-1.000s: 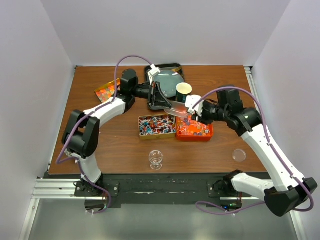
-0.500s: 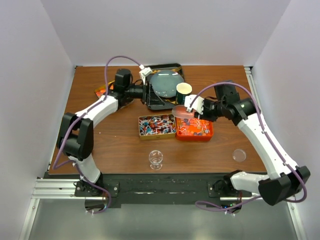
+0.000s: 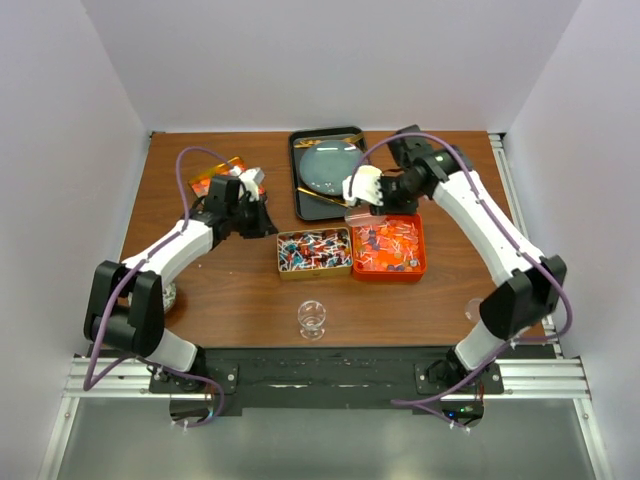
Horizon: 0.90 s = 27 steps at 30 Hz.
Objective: Pack the candies
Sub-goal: Scoop the fake candies from the storage box.
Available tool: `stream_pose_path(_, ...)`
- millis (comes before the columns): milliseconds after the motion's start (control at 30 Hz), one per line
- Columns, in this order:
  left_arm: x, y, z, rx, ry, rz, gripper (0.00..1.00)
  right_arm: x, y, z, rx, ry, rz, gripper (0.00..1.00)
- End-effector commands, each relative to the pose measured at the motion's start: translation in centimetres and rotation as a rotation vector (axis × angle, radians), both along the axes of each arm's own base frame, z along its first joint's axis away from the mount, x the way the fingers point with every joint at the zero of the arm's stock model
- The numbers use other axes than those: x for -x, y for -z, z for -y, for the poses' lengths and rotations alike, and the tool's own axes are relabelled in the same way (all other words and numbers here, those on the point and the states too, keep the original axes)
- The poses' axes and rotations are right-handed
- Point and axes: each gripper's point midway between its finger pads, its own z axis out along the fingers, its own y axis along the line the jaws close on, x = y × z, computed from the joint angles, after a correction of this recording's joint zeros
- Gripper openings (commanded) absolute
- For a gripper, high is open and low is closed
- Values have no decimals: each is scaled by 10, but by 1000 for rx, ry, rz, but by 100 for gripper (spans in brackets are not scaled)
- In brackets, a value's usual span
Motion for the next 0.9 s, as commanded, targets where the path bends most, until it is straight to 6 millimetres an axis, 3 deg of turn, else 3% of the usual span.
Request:
stream_pose_path(0,1,14,-32,-86,-167,-32,0,-7,-13,-8,96,14,38,0)
stream_pose_path(200,10,35,-37,-103,-189,-93,0,4,5,-35,234,-2,-12,0)
stream_pose_path(500,25,70,-39,-104,-197,-129,0,-1,12,-35,426,58,16,0)
stream_pose_path(700,31,84,-36,-80,-189,-134,0,1,24,-40,512,40,9,0)
stream_pose_path(867,32,84,-24,-6,-146,-95,0,5,38,-50,546,12,-17,0)
